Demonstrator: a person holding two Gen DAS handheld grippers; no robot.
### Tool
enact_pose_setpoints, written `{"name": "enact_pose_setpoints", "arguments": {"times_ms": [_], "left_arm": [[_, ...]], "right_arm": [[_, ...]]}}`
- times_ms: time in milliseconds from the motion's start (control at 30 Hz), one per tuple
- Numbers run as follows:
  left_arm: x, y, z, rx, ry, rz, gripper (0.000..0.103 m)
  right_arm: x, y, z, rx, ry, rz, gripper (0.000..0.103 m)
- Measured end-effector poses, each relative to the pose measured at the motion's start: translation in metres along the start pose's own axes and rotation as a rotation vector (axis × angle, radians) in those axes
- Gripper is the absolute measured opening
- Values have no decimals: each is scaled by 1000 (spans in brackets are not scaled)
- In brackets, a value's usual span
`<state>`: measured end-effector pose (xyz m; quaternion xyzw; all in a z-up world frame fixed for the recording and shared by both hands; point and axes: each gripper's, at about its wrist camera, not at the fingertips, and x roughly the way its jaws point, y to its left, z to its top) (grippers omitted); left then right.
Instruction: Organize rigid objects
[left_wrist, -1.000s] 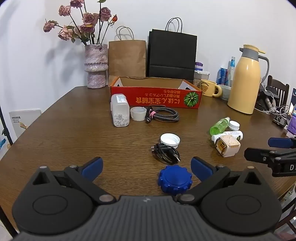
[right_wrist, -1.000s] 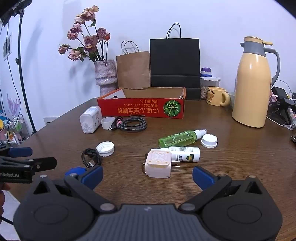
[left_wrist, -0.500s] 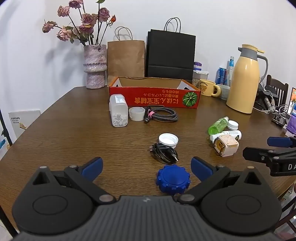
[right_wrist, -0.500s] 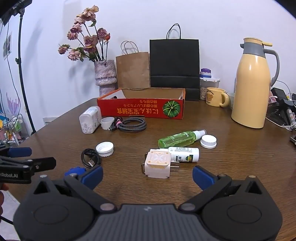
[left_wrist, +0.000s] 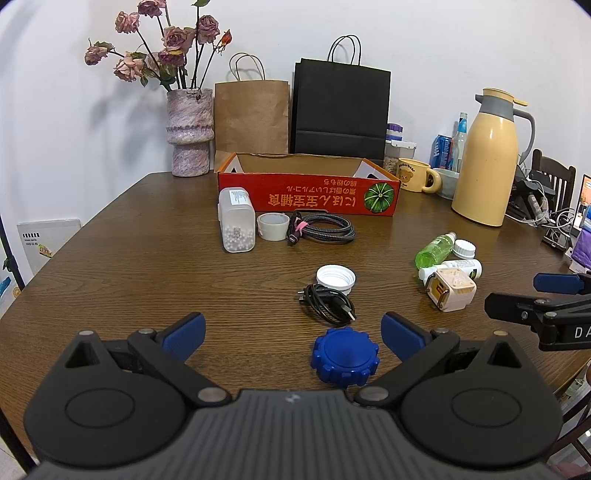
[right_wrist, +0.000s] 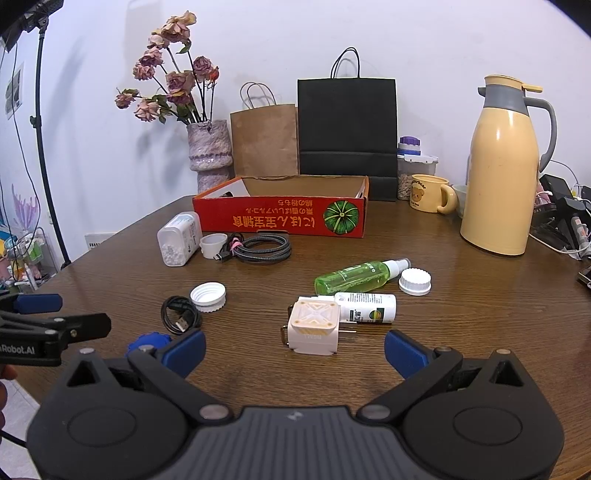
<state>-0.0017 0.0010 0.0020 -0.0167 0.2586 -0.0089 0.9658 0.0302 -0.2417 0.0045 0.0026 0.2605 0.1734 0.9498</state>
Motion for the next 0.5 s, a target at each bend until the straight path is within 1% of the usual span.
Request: {"name": "enact_pose_setpoints", "arguments": {"times_ms": [500], "left_arm": [[0, -1, -1, 1, 0, 1, 103]], "right_arm": [[-2, -3, 1, 7, 2, -2, 103]]}}
